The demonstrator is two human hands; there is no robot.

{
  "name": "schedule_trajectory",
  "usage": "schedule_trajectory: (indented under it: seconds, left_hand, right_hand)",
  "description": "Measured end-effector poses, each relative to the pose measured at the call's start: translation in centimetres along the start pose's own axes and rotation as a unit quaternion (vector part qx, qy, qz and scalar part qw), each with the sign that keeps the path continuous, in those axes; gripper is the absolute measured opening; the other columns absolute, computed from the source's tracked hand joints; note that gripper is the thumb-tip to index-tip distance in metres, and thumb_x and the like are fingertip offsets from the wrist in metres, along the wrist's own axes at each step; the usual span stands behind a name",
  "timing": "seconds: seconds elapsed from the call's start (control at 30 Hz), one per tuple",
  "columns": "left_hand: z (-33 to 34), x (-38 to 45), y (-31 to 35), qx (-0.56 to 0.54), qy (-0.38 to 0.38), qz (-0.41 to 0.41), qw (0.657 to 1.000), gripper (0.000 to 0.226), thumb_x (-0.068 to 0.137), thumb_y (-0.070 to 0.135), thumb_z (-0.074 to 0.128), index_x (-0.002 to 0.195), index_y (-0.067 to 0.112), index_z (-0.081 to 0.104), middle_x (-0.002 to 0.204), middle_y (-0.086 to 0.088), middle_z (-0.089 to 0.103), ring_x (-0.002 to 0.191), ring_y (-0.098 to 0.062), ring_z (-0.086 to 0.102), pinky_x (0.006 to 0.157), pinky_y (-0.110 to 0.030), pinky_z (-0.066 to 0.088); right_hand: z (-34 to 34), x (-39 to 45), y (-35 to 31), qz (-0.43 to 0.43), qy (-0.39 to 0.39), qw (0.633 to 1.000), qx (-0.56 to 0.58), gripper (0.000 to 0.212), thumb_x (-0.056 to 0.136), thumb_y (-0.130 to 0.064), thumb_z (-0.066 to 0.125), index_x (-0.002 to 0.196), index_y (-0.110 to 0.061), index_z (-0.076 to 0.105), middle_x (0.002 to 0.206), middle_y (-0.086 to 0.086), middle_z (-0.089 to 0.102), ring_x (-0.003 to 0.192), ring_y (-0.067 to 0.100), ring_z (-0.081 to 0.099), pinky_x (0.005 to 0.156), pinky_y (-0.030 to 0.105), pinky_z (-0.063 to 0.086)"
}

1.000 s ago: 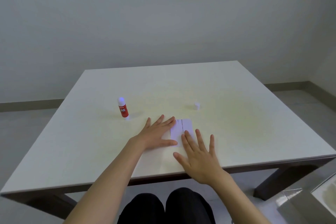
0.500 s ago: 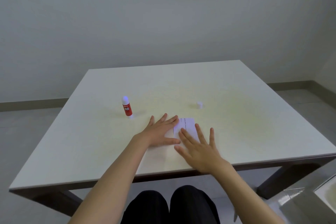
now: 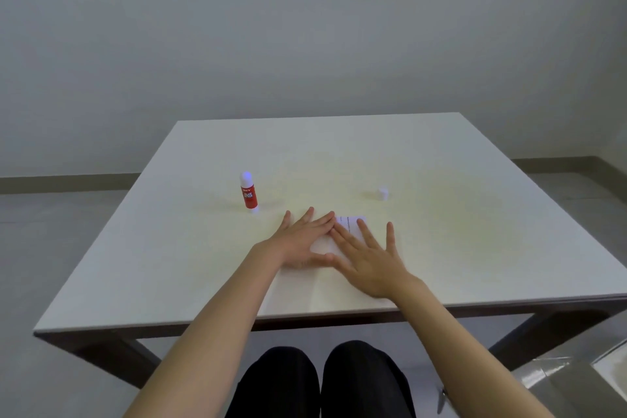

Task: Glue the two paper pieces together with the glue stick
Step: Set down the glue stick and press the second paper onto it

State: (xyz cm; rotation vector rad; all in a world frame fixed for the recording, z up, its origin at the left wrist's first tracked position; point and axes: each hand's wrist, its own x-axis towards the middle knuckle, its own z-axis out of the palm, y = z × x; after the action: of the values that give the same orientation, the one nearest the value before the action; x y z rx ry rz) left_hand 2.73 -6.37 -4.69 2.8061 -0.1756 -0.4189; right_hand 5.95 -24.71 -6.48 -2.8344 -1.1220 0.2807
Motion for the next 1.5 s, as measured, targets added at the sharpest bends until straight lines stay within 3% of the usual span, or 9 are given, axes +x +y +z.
schedule_trajectory:
  seconds: [0.13,0.43,0.6,0.77,0.97,1.1,1.23,1.4,1.5]
  left_hand:
    - [-0.3,-0.4,-0.5,0.001,-0.002,-0.011,1.000,0.091,0.082,0.066,0.046,0.151,0.031,-0.003,0.160,0.018,-0.007,0.147,-0.017,-0.015,0.116,-0.053,-0.014]
    - [-0.8,-3.4,-4.4,0.024,-0.021,-0.045,0.998,0.091,0.084,0.061,0.048,0.150,0.030,-0.008,0.159,0.016,-0.011,0.147,-0.019,-0.017,0.116,-0.051,-0.013]
    - [-0.4,-3.6,-4.4,-0.001,-0.017,-0.044,0.999,0.099,0.079,0.070,0.046,0.150,0.028,-0.009,0.159,0.018,-0.013,0.146,-0.017,-0.021,0.117,-0.050,-0.014]
    - [-0.4,-3.6,-4.6,-0.007,-0.021,-0.040,0.999,0.098,0.080,0.069,0.046,0.150,0.029,-0.010,0.158,0.019,-0.015,0.145,-0.016,-0.023,0.117,-0.050,-0.013]
    - [-0.3,-3.7,-4.2,-0.047,-0.024,-0.047,0.997,0.099,0.081,0.061,0.053,0.150,0.028,-0.011,0.158,0.019,-0.016,0.143,-0.016,-0.027,0.116,-0.050,-0.017]
    - [-0.3,-3.8,-3.8,-0.056,-0.018,-0.048,0.997,0.100,0.081,0.060,0.055,0.150,0.028,-0.009,0.158,0.018,-0.015,0.143,-0.016,-0.027,0.116,-0.050,-0.017]
    - [-0.6,-4.0,-3.4,-0.057,-0.016,-0.051,0.997,0.096,0.083,0.055,0.056,0.151,0.027,-0.007,0.159,0.016,-0.012,0.144,-0.019,-0.025,0.116,-0.052,-0.015]
    - [-0.6,-4.1,-3.6,-0.061,-0.018,-0.053,0.997,0.098,0.082,0.057,0.057,0.151,0.028,-0.008,0.159,0.017,-0.013,0.144,-0.017,-0.026,0.116,-0.050,-0.017]
    - [-0.3,-4.0,-3.9,-0.065,-0.013,-0.052,0.996,0.099,0.081,0.058,0.057,0.150,0.029,-0.008,0.159,0.017,-0.013,0.143,-0.015,-0.027,0.115,-0.049,-0.018]
  right_hand:
    - [-0.1,1.0,-0.7,0.034,0.000,0.999,-0.006,0.073,0.088,-0.068,0.002,0.149,-0.033,-0.015,0.160,-0.016,-0.015,0.148,0.019,-0.018,0.108,0.058,-0.024]
    - [0.9,1.8,-4.8,-0.021,0.008,1.000,-0.011,0.090,0.075,-0.077,-0.007,0.149,-0.028,-0.017,0.160,-0.011,-0.016,0.147,0.022,-0.022,0.107,0.058,-0.026]
    - [0.9,-0.9,-2.8,0.026,0.018,0.999,-0.027,0.085,0.082,-0.074,0.000,0.150,-0.026,-0.014,0.160,-0.013,-0.018,0.146,0.022,-0.024,0.108,0.057,-0.026]
    - [1.0,-4.0,-3.5,-0.035,0.017,0.998,-0.056,0.104,0.064,-0.082,-0.020,0.150,-0.023,-0.014,0.159,-0.011,-0.019,0.138,0.020,-0.037,0.103,0.054,-0.035]
    - [0.0,-3.4,-2.7,0.043,0.017,0.999,-0.025,0.080,0.086,-0.070,0.002,0.152,-0.026,-0.006,0.161,-0.015,-0.010,0.145,0.025,-0.026,0.107,0.058,-0.025]
    - [0.8,-2.1,-5.2,0.015,0.059,0.998,0.026,0.097,0.073,-0.078,-0.011,0.153,-0.024,-0.001,0.162,-0.012,-0.009,0.146,0.022,-0.023,0.104,0.055,-0.030]
    - [0.8,0.8,-6.0,-0.047,0.021,0.999,0.001,0.082,0.080,-0.075,-0.004,0.150,-0.032,-0.012,0.159,-0.016,-0.015,0.145,0.022,-0.026,0.103,0.057,-0.030]
    - [0.7,2.8,-3.6,0.025,0.016,0.999,0.014,0.076,0.086,-0.070,0.005,0.151,-0.032,-0.010,0.160,-0.018,-0.012,0.147,0.025,-0.019,0.108,0.059,-0.022]
    - [1.0,2.8,-3.4,0.021,0.028,0.999,0.005,0.081,0.083,-0.073,0.003,0.151,-0.030,-0.010,0.161,-0.015,-0.012,0.147,0.027,-0.018,0.108,0.059,-0.022]
